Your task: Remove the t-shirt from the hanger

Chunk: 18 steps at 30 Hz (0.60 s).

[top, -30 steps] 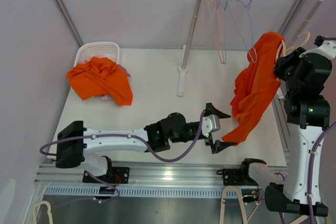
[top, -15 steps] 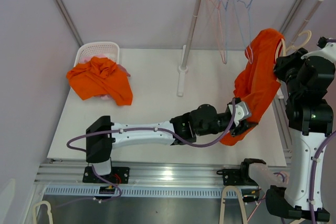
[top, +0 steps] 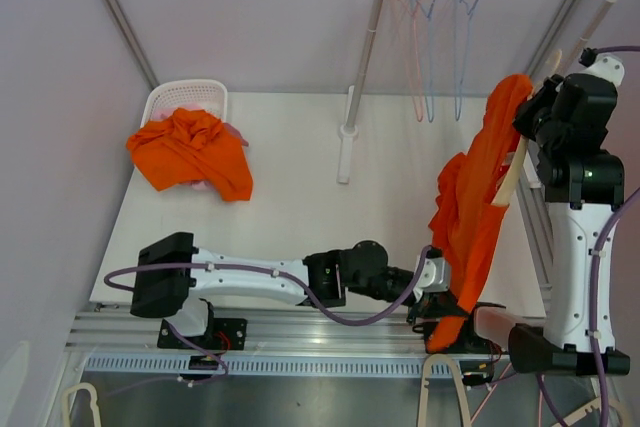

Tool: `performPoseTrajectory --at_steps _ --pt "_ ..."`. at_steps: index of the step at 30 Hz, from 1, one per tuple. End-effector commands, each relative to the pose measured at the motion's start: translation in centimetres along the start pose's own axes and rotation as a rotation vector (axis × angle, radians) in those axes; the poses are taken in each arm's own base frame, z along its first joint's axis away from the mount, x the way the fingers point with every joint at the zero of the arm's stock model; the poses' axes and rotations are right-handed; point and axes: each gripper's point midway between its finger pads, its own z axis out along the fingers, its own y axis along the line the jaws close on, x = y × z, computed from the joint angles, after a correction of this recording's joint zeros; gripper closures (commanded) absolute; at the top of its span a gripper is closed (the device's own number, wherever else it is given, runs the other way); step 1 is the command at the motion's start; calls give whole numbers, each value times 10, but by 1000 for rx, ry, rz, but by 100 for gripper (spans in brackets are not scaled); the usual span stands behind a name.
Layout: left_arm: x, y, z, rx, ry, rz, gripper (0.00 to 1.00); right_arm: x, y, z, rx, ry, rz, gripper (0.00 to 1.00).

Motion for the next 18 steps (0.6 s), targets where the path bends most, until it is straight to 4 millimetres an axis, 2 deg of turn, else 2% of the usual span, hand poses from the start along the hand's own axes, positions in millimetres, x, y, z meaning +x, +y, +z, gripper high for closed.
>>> performPoseTrajectory --at_steps 1,2,3,4,5,6,7,8,9,10,11,12,15,16,17,18 --pt "25 -62 -10 253 32 -110 99 -53 11 3 -3 -144 -3 100" --pt "37 -56 -10 225 52 -124 99 -56 12 -4 -5 -120 -35 100" --pt "50 -50 -8 194 74 -132 99 -53 13 -1 -5 -86 -57 100" --pt "59 -26 -6 81 81 -136 99 -48 15 -2 -9 -49 -78 100" --pt "64 -11 -6 5 97 -146 99 -28 12 4 7 55 -108 100" --pt "65 25 -8 -131 88 -156 99 -37 19 -7 -20 48 -127 100" --pt "62 42 -11 -198 77 -194 99 -25 17 -14 -19 107 -151 100" --pt "60 58 -16 -247 70 -216 99 -21 18 -18 -30 124 -165 100" --pt "53 73 -20 -287 53 -236 99 -17 18 -23 -38 139 -178 100" --pt "47 100 -32 -363 37 -255 99 -12 15 -25 -28 159 -192 100" --pt "36 119 -37 -428 11 -295 99 -2 18 -30 -40 196 -213 100" --pt "35 139 -48 -476 21 -316 99 1 18 -35 -43 205 -218 100" --pt "-13 169 -54 -549 -59 -312 99 12 22 -49 -70 245 -225 100" --pt "-11 177 -58 -597 -31 -329 99 17 21 -52 -66 259 -219 100" --pt "-47 197 -57 -676 -104 -320 99 24 23 -56 -69 280 -187 100" --pt "-50 207 -57 -707 -98 -340 99 25 22 -68 -79 266 -169 100"
